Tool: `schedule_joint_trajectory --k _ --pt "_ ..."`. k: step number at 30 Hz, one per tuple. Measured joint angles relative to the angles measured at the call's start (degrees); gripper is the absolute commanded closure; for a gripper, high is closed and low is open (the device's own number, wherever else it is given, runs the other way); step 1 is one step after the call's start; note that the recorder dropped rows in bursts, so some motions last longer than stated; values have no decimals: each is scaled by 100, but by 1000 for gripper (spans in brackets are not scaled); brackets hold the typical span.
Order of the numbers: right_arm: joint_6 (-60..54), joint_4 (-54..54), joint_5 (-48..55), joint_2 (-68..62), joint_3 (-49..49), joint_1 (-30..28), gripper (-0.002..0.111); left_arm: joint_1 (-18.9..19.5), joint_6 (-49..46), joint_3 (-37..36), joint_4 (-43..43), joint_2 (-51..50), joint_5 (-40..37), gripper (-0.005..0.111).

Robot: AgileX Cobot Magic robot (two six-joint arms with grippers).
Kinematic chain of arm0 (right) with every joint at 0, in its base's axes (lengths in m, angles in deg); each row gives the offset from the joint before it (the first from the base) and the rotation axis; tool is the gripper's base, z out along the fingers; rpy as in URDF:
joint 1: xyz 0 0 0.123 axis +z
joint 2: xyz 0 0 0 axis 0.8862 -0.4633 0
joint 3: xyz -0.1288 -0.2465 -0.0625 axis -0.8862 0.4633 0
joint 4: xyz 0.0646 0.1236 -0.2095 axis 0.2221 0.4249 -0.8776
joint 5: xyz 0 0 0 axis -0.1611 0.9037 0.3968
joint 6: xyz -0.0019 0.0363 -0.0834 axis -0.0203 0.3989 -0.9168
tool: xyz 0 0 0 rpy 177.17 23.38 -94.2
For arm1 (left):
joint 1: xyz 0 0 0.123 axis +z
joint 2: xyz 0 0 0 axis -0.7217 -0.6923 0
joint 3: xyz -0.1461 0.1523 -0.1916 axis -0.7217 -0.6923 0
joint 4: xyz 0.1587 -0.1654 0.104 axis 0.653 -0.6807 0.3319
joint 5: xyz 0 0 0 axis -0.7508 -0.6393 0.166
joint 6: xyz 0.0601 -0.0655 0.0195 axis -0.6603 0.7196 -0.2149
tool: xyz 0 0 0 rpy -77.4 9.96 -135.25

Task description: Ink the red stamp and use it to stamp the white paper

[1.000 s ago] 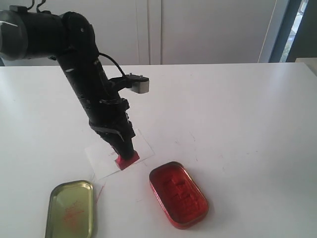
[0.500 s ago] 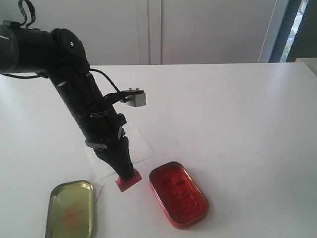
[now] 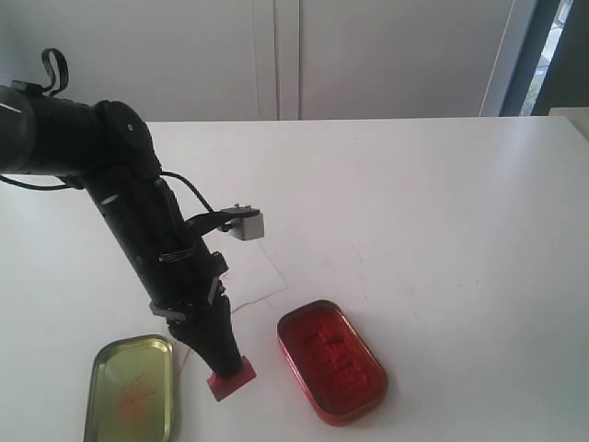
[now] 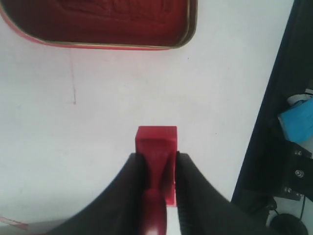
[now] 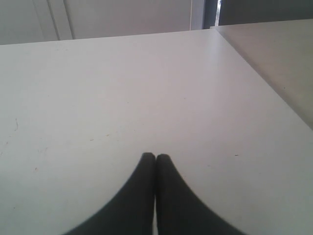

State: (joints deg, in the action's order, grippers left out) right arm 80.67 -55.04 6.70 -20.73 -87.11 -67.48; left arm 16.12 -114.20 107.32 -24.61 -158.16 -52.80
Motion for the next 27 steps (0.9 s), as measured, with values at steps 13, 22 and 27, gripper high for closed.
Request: schedule_joint_trajectory --k 13,22,27 --pt "0 0 0 0 0 0 108 0 -537 -194 -766 -376 90 107" --pt "0 0 0 0 0 0 108 0 -557 -194 -766 -736 297 107" --pt "0 0 0 0 0 0 108 0 -557 -194 -755 -827 356 107"
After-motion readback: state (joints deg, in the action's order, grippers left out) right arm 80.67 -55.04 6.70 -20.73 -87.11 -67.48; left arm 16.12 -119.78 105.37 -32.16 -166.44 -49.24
